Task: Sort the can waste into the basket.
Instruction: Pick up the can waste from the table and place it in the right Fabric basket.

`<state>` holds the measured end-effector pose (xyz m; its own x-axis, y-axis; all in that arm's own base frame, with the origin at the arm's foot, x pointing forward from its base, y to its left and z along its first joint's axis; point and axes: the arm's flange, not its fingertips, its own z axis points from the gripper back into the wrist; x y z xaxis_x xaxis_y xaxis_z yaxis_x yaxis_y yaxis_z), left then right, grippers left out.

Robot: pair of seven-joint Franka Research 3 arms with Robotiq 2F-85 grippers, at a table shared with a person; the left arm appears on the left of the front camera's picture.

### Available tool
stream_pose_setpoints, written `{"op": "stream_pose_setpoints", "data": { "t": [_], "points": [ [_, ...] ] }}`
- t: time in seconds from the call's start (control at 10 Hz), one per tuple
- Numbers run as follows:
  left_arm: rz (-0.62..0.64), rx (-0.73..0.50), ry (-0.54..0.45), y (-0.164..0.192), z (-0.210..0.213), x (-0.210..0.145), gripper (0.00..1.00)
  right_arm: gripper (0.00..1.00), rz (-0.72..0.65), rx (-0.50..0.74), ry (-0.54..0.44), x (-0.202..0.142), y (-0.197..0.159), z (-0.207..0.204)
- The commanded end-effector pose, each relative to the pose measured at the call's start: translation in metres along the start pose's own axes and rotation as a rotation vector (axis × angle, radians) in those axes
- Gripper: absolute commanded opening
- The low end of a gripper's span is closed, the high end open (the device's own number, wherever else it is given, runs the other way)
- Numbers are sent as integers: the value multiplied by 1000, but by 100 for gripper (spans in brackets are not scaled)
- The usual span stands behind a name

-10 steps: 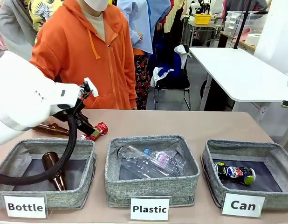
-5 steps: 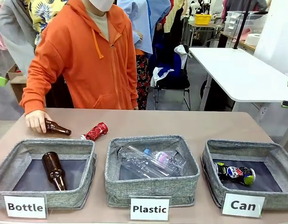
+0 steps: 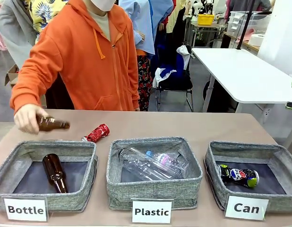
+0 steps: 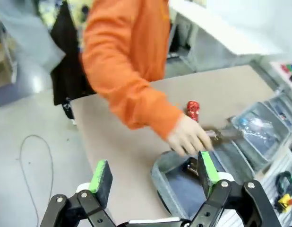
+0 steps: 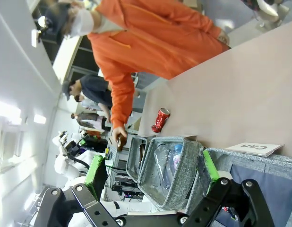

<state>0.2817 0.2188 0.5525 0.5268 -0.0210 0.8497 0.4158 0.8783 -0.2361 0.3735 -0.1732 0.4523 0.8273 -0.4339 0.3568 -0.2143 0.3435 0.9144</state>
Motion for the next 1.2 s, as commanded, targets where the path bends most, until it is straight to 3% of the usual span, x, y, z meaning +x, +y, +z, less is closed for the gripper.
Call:
{"op": "stream_pose_setpoints", "data": {
  "t": [0.0, 0.1, 0.4, 1.1],
  "points": [
    [47, 45, -53, -3, 7, -5, 94, 100, 3, -2, 14, 2, 3, 4],
    [38, 21, -53, -5, 9, -4, 94, 100, 3, -2, 14, 2, 3, 4],
    [53, 101, -37, 7, 27, 1, 94, 100, 3, -2, 14, 2, 3, 4],
    [26, 73, 42, 7, 7, -2, 94, 100, 3, -2, 14, 2, 3, 4]
  ]
}}
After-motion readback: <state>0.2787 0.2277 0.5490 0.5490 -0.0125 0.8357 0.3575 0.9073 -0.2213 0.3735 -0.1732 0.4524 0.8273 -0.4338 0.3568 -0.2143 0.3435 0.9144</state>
